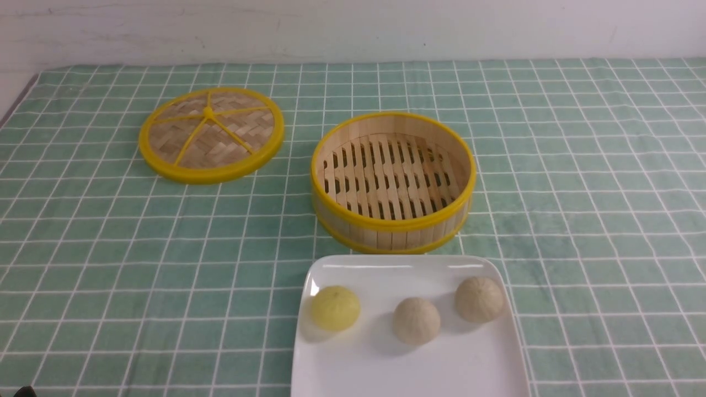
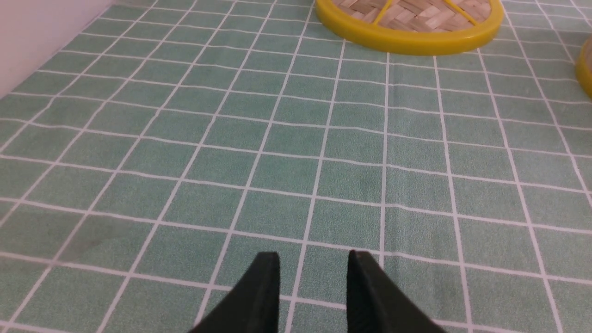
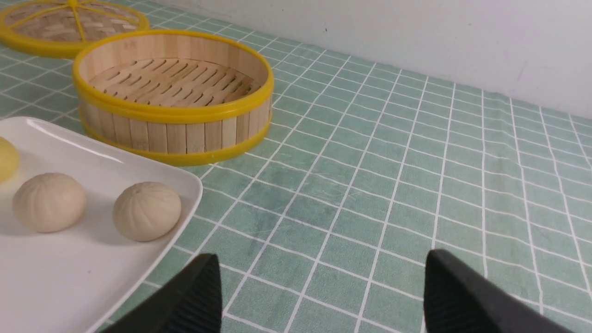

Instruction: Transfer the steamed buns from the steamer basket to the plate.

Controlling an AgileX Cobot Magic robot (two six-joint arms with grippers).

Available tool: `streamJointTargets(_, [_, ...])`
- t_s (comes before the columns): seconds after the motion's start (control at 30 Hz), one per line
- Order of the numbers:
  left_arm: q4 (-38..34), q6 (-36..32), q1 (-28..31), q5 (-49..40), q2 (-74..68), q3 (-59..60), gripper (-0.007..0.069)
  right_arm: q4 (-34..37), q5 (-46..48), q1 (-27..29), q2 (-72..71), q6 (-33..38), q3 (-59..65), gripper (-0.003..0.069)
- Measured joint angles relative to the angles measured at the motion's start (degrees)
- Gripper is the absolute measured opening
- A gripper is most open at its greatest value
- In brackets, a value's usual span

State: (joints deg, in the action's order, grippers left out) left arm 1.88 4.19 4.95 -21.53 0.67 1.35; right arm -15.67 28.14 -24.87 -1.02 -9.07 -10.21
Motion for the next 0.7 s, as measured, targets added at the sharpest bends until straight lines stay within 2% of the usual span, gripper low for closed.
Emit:
streamJointTargets(0.2, [0.1, 0.0, 0.0, 0.0, 0.0, 0.0, 0.024, -0.3, -0.1, 0.0, 0.0, -1.4, 0.0, 0.0568])
streamJointTargets(0.27, [0.1, 0.0, 0.0, 0.0, 0.0, 0.0, 0.024, 0.2, -1.2, 0.0, 0.0, -4.9, 0.0, 0.0568])
streamJointTargets(0.5, [0.2, 0.0, 0.0, 0.0, 0.0, 0.0, 0.024, 0.4, -8.6, 0.1, 0.0, -7.5, 3.2, 0.0568])
streamJointTargets(0.7, [0.2, 0.0, 0.0, 0.0, 0.0, 0.0, 0.024, 3.9, -11.0, 5.1, 0.0, -6.5, 6.6, 0.0568])
